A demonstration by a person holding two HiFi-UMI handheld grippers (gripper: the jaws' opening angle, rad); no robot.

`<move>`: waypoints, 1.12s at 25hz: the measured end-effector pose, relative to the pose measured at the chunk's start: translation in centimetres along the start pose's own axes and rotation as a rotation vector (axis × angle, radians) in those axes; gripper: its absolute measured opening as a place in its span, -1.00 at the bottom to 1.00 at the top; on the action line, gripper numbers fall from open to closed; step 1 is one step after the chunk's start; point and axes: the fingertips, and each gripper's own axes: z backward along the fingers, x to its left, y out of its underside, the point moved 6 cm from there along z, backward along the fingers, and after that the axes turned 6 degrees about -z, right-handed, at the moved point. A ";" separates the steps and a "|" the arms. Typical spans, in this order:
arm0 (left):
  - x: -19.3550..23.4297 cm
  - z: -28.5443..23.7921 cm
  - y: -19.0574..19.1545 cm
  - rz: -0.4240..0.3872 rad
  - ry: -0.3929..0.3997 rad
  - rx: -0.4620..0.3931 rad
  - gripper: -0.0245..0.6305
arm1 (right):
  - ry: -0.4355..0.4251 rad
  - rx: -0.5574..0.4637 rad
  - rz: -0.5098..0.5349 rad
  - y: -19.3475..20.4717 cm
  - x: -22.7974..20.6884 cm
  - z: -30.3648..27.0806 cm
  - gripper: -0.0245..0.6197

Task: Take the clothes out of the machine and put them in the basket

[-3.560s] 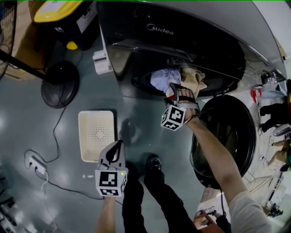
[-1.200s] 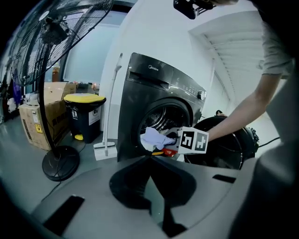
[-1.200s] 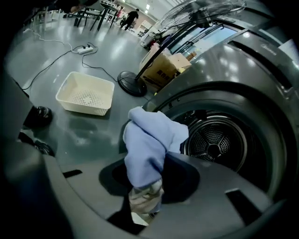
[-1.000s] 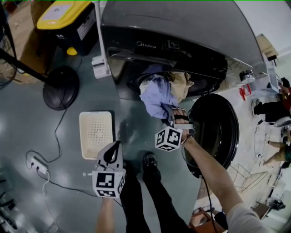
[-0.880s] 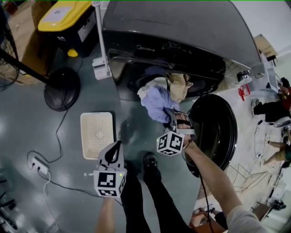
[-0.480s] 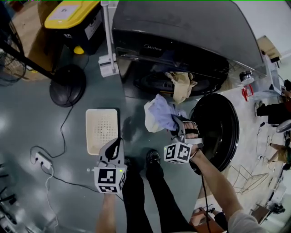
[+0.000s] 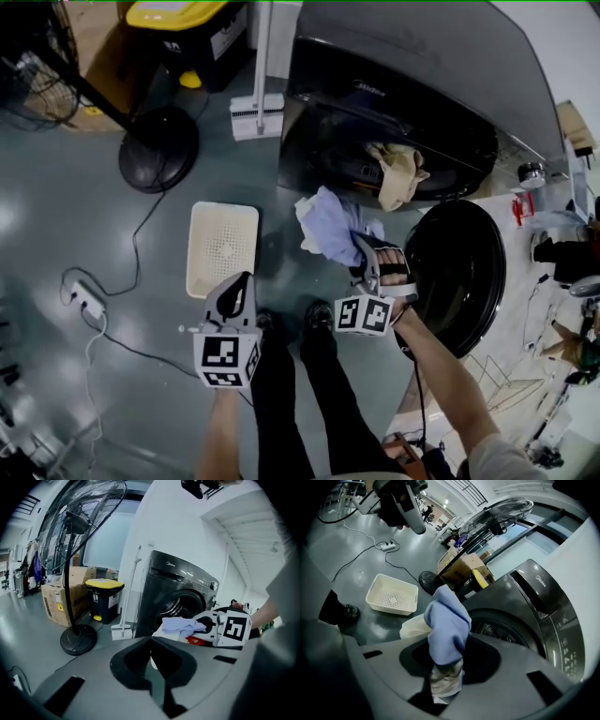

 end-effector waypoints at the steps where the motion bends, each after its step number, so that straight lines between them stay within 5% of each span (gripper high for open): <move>1: 0.4 0.5 0.1 0.004 -0.013 -0.002 -0.87 | -0.003 -0.014 0.002 -0.8 0.2 -0.1 -0.51; 14: 5.7 6.7 3.2 0.092 -0.183 -0.030 -0.87 | -0.097 -0.213 0.075 -13.4 5.5 -1.2 -0.51; 28: 11.0 12.3 10.5 0.199 -0.367 -0.025 -0.87 | -0.249 -0.307 0.175 -19.4 16.1 -4.4 -0.50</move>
